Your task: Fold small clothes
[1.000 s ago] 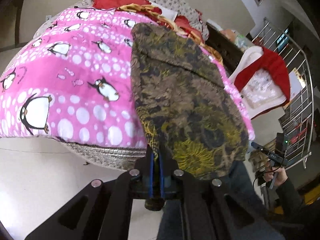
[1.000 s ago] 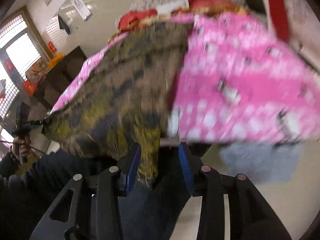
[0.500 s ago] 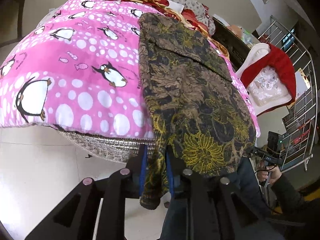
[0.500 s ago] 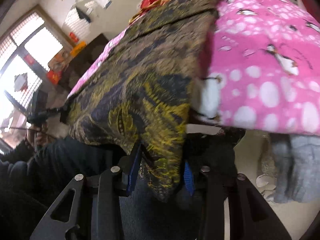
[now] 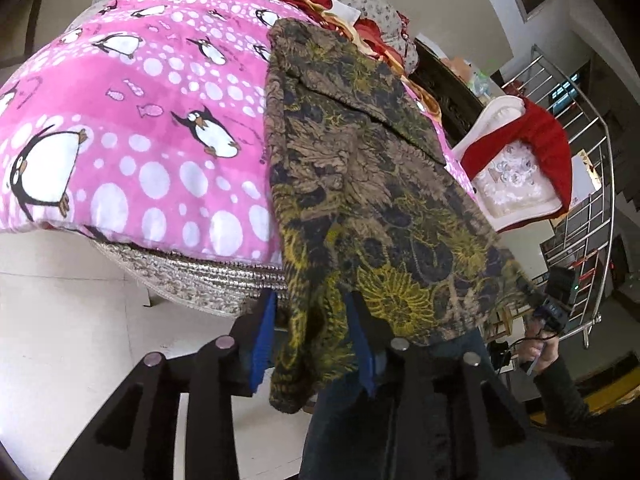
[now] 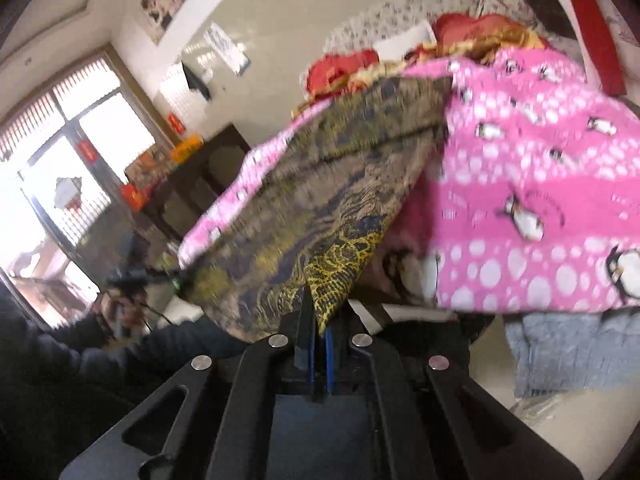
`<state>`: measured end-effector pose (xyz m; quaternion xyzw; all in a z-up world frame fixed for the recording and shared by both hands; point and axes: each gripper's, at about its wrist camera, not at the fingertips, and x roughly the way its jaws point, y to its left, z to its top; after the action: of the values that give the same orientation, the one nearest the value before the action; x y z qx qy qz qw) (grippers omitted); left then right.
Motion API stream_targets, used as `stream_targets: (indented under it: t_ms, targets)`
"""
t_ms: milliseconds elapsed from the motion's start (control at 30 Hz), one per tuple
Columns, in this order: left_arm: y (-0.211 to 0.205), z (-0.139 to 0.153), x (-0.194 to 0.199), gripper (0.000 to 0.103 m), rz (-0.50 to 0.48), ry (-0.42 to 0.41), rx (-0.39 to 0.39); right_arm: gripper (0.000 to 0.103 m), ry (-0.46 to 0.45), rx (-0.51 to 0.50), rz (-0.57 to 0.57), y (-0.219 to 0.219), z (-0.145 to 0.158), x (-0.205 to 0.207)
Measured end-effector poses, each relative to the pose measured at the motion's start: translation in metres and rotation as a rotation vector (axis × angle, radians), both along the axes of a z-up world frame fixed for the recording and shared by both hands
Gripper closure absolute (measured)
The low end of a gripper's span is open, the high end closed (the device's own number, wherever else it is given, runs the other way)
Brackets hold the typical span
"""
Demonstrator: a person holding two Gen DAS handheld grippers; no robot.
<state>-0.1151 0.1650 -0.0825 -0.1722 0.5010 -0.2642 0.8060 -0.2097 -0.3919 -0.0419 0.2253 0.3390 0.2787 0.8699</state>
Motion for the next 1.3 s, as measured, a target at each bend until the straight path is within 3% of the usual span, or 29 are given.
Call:
stream_targets:
  t_ms: [167,300,433,500,633,733,767,833,867,933,1033,1167,1300]
  targets:
    - [-0.008,0.001,0.001,0.068,-0.035,-0.01,0.054,0.097,-0.034,0.061,-0.042,-0.014,0.015,0.004]
    - [-0.017,-0.002,-0.003,0.078,-0.084,0.006,0.047,0.097,-0.025,0.035,-0.027,-0.008,0.019,0.008]
    - [-0.012,-0.006,-0.016,0.077,-0.08,0.0,0.081,0.097,-0.013,0.017,-0.026,-0.008,0.018,0.007]
    - [-0.003,-0.017,-0.017,0.072,-0.053,0.029,0.071,0.097,-0.004,0.011,-0.025,-0.008,0.015,0.007]
    - [-0.001,-0.03,-0.006,0.044,-0.057,0.078,-0.021,0.097,0.007,-0.001,-0.028,-0.008,0.013,0.009]
    - [-0.012,-0.032,0.002,0.044,-0.104,0.091,-0.067,0.097,0.004,-0.014,-0.025,-0.006,0.015,0.01]
    - [-0.016,-0.032,0.006,0.046,-0.118,0.088,-0.066,0.097,0.004,-0.019,-0.024,-0.004,0.016,0.01]
    - [-0.024,-0.032,0.009,0.084,-0.159,0.105,-0.07,0.097,0.006,-0.028,-0.024,-0.003,0.016,0.01]
    - [-0.026,-0.033,0.009,0.083,-0.167,0.107,-0.049,0.097,0.007,-0.03,-0.024,-0.002,0.016,0.01]
    - [-0.029,-0.031,0.005,0.099,-0.181,0.104,-0.03,0.097,0.008,-0.028,-0.029,-0.003,0.016,0.009]
    - [-0.024,-0.021,-0.004,0.1,-0.171,0.093,-0.031,0.097,0.009,-0.029,-0.031,-0.004,0.016,0.009]
    - [-0.007,0.01,-0.007,0.1,-0.113,0.041,-0.178,0.097,-0.011,-0.029,-0.03,-0.006,0.022,0.008]
    - [0.003,0.051,-0.002,0.1,-0.086,-0.066,-0.294,0.097,-0.078,-0.016,-0.059,-0.011,0.041,0.004]
